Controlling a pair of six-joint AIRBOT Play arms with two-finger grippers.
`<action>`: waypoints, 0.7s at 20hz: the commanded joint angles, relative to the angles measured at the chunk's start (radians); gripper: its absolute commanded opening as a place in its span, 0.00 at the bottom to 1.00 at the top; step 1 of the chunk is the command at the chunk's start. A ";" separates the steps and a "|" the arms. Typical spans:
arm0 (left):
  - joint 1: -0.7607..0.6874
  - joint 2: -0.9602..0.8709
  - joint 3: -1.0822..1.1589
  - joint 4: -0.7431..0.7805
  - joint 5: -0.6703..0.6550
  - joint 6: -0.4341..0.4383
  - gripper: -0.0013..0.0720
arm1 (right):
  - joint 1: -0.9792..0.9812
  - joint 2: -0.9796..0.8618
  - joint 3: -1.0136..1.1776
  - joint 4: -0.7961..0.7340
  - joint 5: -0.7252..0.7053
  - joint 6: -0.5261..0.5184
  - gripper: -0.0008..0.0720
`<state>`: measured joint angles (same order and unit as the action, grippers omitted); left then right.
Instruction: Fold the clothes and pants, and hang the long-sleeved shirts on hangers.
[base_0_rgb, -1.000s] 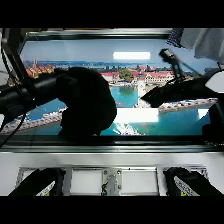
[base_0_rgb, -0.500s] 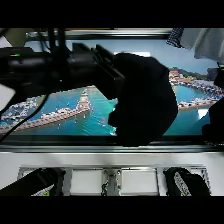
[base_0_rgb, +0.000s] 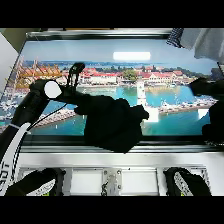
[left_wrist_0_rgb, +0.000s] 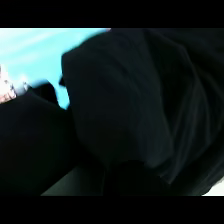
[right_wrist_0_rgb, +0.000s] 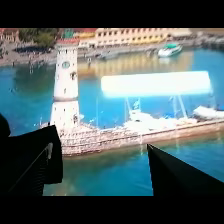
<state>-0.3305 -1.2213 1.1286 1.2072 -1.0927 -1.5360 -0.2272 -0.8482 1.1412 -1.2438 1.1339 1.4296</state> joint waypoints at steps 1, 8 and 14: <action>0.105 -0.056 -0.095 -0.109 -0.005 -0.005 0.04 | 0.010 -0.129 -0.121 0.174 0.003 -0.037 0.92; 0.132 -0.061 -0.095 -0.109 0.004 -0.005 0.04 | 0.304 -0.496 -0.174 0.432 -0.174 -0.145 0.92; 0.133 -0.061 -0.095 -0.109 0.005 -0.005 0.04 | 0.461 -0.715 -0.091 0.686 -0.333 -0.254 0.92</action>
<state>-0.1993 -1.2816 1.0340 1.1007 -1.0889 -1.5429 0.1680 -1.4670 1.0122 -0.6998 0.8810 1.2324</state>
